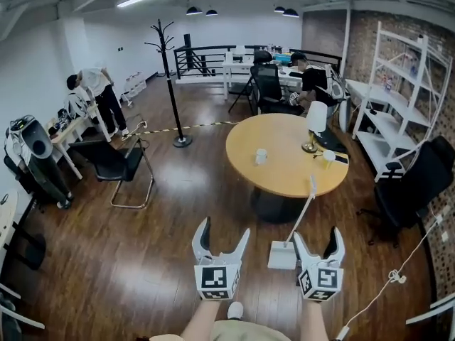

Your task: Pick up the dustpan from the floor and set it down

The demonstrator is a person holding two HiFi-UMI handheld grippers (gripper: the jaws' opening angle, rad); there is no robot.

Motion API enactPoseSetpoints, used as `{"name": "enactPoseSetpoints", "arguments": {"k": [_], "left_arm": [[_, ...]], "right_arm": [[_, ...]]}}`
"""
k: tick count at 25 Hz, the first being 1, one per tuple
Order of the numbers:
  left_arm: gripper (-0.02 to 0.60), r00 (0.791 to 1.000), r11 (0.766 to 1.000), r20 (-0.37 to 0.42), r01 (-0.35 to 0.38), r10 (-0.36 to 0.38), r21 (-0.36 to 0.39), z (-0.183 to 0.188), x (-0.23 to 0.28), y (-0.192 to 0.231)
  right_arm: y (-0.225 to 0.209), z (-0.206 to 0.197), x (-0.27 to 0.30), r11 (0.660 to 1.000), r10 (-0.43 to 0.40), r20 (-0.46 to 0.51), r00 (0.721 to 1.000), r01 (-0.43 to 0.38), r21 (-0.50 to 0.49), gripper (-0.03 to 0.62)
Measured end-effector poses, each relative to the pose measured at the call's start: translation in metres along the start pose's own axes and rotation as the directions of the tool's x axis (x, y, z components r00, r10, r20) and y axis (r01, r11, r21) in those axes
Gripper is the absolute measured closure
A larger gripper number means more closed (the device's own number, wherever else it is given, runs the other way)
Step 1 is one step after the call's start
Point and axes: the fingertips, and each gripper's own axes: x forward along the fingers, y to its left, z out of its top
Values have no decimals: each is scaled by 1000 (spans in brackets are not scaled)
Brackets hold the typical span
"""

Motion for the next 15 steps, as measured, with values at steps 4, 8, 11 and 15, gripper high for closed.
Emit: {"name": "enactPoseSetpoints", "arguments": {"k": [4,8,11,15], "left_arm": [[170,1000,1000,3,10,-10,-5,2,39,27],[181,1000,999,-18,25,-25,-30,-16,67,54],[181,998,998,-46,42,-44,-42,-29,84,61],[190,998,999,-45,33,-34,-40,-34,104,71]], "right_arm": [[17,-8,56,1000,17,-42,999,-16,4,96],[49,-14,97,997,81,-4,997,-81,5,98],[59,-22,116,995,98,-2,995,-97,21,98],[51,-34,138,997,77,-38,996,-77,5,98]]}}
